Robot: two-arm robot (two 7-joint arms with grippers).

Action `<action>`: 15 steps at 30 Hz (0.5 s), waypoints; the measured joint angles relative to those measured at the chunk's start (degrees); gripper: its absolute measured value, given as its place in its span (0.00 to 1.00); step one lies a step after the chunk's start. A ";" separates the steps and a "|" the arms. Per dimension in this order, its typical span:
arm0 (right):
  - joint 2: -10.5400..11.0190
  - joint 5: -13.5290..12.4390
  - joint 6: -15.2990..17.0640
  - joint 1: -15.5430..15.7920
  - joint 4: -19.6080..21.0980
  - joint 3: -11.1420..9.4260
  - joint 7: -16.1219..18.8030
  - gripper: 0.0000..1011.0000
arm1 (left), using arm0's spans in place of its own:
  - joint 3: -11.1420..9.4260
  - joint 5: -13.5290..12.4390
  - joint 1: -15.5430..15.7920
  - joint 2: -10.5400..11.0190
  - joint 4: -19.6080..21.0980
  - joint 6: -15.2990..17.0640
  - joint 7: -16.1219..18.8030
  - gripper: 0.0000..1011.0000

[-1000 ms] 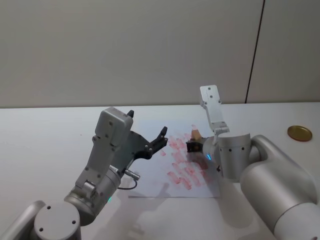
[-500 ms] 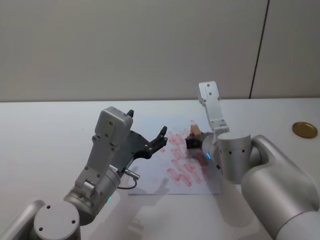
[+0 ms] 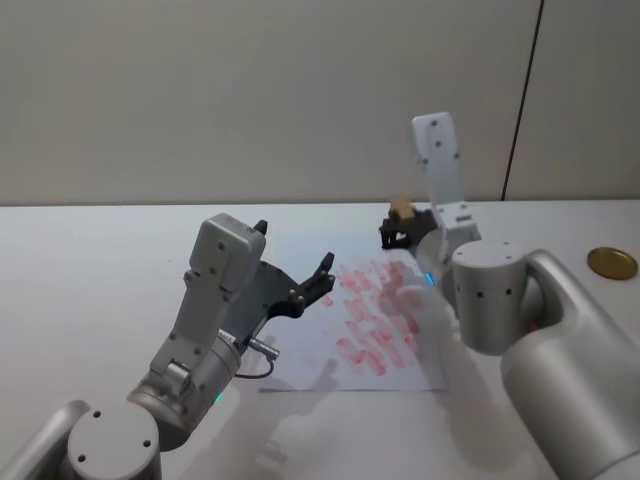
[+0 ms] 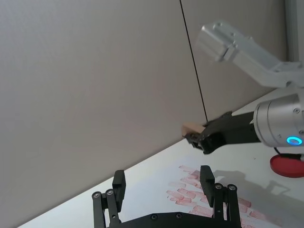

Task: Use the one hand to pick up the stamp and affix it onto the A4 paper.

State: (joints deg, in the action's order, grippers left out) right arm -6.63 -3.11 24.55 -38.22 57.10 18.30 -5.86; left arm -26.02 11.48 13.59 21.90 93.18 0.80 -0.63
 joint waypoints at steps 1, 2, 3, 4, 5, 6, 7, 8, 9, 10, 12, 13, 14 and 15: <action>0.33 0.15 -0.03 0.71 1.85 -0.08 -0.18 0.22 | 0.00 0.00 0.00 0.00 0.00 0.00 0.00 0.98; 0.48 0.20 -0.03 1.06 2.68 -0.13 -0.27 0.22 | 0.00 0.00 0.00 0.00 0.00 0.00 0.00 0.98; 0.65 0.22 -0.03 1.41 3.48 -0.19 -0.37 0.22 | 0.00 0.00 0.00 0.00 0.00 0.00 0.00 0.98; 0.85 0.23 0.01 1.83 4.42 -0.27 -0.46 0.22 | 0.00 0.00 0.00 0.00 0.00 0.00 0.00 0.98; 1.04 0.23 0.07 2.20 4.95 -0.33 -0.55 0.22 | 0.00 0.00 0.00 0.00 0.00 0.00 0.00 0.98; 1.45 0.21 0.36 3.01 6.95 -0.54 -0.74 0.22 | 0.00 0.00 0.00 0.00 0.00 0.00 0.00 0.98; 1.80 0.12 0.72 3.70 8.26 -0.71 -0.92 0.22 | 0.00 0.00 0.00 0.00 0.00 0.00 0.00 0.98; 2.02 0.03 0.92 4.12 9.05 -0.83 -1.02 0.22 | 0.00 0.00 0.00 0.00 0.00 0.00 0.00 0.98; 2.30 -0.06 1.09 4.67 10.04 -0.98 -1.12 0.22 | 0.00 0.00 0.00 0.00 0.00 0.00 0.00 0.98; 2.52 -0.19 1.32 5.10 10.74 -1.09 -1.21 0.22 | 0.00 0.00 0.00 0.00 0.00 0.00 0.00 0.98; 3.21 -0.67 2.08 6.43 12.88 -1.46 -1.49 0.22 | 0.00 0.00 0.00 0.00 0.00 0.00 0.00 0.98; 3.54 -0.84 2.30 7.03 13.76 -1.63 -1.57 0.22 | 0.00 0.00 0.00 0.00 0.00 0.00 0.00 0.98; 3.99 -1.20 2.75 7.93 15.01 -1.91 -1.74 0.22 | 0.00 0.00 0.00 0.00 0.00 0.00 0.00 0.98; 4.23 -1.38 2.97 8.39 15.61 -2.04 -1.83 0.22 | 0.00 0.00 0.00 0.00 0.00 0.00 0.00 0.98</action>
State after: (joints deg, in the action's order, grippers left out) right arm -2.41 -4.49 27.52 -29.83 72.71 16.26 -7.69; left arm -26.02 11.48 13.59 21.89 93.18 0.80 -0.63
